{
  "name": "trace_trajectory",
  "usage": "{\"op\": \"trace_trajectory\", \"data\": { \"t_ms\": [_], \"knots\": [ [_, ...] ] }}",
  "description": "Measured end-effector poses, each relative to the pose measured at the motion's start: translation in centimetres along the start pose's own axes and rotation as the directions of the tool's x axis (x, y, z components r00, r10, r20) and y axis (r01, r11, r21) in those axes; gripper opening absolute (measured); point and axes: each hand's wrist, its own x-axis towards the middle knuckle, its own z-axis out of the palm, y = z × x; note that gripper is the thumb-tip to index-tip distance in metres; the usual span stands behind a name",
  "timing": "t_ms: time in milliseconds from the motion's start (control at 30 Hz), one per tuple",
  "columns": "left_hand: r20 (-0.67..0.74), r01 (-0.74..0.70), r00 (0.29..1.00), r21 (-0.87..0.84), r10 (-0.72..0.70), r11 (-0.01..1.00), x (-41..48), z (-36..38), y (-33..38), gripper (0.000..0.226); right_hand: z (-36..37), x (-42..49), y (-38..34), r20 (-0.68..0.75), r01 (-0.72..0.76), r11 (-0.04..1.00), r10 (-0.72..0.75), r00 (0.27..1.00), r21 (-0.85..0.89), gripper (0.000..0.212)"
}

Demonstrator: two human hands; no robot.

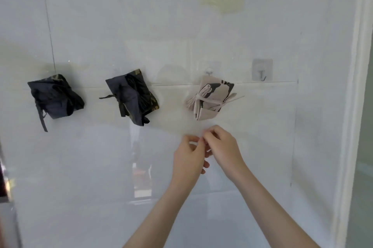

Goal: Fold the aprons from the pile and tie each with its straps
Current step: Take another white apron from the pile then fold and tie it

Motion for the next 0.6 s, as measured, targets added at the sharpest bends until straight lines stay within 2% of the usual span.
{"op": "trace_trajectory", "data": {
  "t_ms": [167, 300, 333, 433, 467, 533, 600],
  "knots": [
    [0.007, 0.136, 0.990, 0.133, -0.138, 0.982, -2.9, -5.3, -5.2, 0.017, 4.6, -4.2, 3.1, 0.150, -0.006, 0.993, 0.023, 0.988, -0.114, 0.021],
    [-0.020, 0.307, 0.949, 0.275, -0.313, 0.911, -7.0, -12.3, -12.0, 0.018, 10.9, -9.1, 6.8, 0.341, -0.010, 0.971, 0.094, 0.935, -0.241, 0.026],
    [-0.033, 0.346, 0.935, 0.308, -0.354, 0.886, -7.9, -14.2, -13.7, 0.018, 12.8, -10.3, 7.6, 0.410, 0.012, 0.962, 0.106, 0.906, -0.274, 0.028],
    [-0.093, 0.491, 0.864, 0.365, -0.494, 0.791, -11.9, -20.6, -18.7, 0.018, 19.1, -15.1, 9.6, 0.611, -0.004, 0.939, 0.227, 0.759, -0.344, 0.027],
    [-0.132, 0.552, 0.828, 0.369, -0.546, 0.748, -13.5, -23.7, -20.8, 0.018, 22.3, -17.1, 10.2, 0.677, -0.034, 0.936, 0.278, 0.682, -0.349, 0.025],
    [-0.186, 0.626, 0.775, 0.354, -0.603, 0.695, -15.6, -28.9, -24.1, 0.017, 27.5, -19.8, 11.5, 0.731, -0.093, 0.921, 0.360, 0.580, -0.379, 0.020],
    [-0.236, 0.667, 0.742, 0.360, -0.627, 0.653, -17.2, -32.8, -26.4, 0.015, 31.8, -21.9, 13.1, 0.742, -0.127, 0.892, 0.434, 0.511, -0.434, 0.019]
  ]
}}
